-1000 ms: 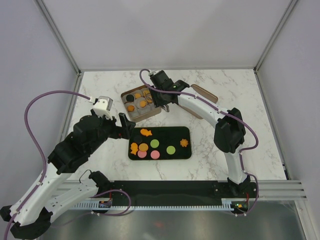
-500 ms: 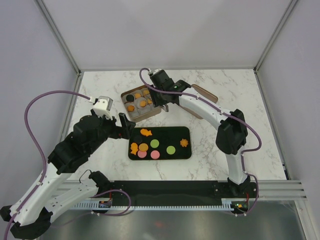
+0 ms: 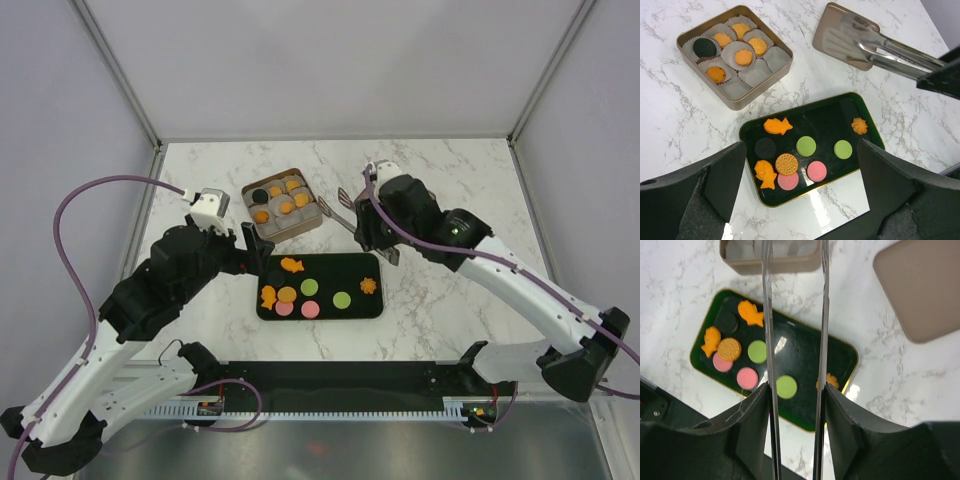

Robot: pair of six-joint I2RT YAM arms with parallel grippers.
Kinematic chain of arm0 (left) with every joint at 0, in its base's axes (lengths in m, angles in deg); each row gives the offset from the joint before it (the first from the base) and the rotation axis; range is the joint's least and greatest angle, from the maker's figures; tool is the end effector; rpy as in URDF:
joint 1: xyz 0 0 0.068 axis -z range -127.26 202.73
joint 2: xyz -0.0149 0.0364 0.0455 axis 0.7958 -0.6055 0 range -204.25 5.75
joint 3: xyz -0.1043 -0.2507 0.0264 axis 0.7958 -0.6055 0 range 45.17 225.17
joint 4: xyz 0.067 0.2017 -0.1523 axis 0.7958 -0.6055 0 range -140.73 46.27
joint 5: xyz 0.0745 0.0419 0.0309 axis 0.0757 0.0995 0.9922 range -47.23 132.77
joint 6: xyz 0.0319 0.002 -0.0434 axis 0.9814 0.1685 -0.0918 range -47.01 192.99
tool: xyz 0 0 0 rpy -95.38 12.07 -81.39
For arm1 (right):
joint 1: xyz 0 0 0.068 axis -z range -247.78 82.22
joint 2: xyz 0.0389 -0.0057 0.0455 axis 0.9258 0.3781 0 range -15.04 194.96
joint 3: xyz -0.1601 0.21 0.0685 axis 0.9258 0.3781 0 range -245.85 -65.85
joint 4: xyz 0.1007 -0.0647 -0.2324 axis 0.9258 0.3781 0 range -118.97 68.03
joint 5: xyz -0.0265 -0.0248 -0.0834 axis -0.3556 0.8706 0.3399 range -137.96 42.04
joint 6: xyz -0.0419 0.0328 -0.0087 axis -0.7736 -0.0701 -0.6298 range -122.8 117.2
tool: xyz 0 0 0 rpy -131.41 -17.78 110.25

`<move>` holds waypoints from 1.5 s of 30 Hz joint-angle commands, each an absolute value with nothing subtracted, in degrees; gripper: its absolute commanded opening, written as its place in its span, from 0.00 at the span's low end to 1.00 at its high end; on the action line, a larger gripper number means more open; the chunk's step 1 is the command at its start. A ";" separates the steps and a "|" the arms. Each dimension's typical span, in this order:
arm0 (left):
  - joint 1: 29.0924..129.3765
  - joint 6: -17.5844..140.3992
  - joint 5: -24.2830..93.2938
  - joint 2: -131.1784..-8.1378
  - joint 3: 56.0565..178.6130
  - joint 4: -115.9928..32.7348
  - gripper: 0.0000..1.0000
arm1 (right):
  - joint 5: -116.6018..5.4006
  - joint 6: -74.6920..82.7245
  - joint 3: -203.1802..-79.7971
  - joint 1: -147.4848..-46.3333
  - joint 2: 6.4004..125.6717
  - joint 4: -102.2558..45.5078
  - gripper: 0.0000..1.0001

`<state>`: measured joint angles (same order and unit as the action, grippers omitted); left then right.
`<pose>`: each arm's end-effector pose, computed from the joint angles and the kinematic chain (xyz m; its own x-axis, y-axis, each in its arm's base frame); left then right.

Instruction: Pack the cookies

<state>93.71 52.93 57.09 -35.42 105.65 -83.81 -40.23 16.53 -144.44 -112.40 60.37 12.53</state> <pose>0.1069 -0.0812 0.3865 -0.4095 -0.0845 -0.9084 0.3411 0.9093 -0.2384 0.2031 0.1936 0.3746 -0.6221 -0.1530 -0.7679 -0.4398 0.8797 0.1810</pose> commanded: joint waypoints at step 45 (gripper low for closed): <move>93.78 52.51 54.72 -37.41 105.28 -79.94 1.00 | -39.08 21.11 -126.15 -129.92 56.85 24.47 0.54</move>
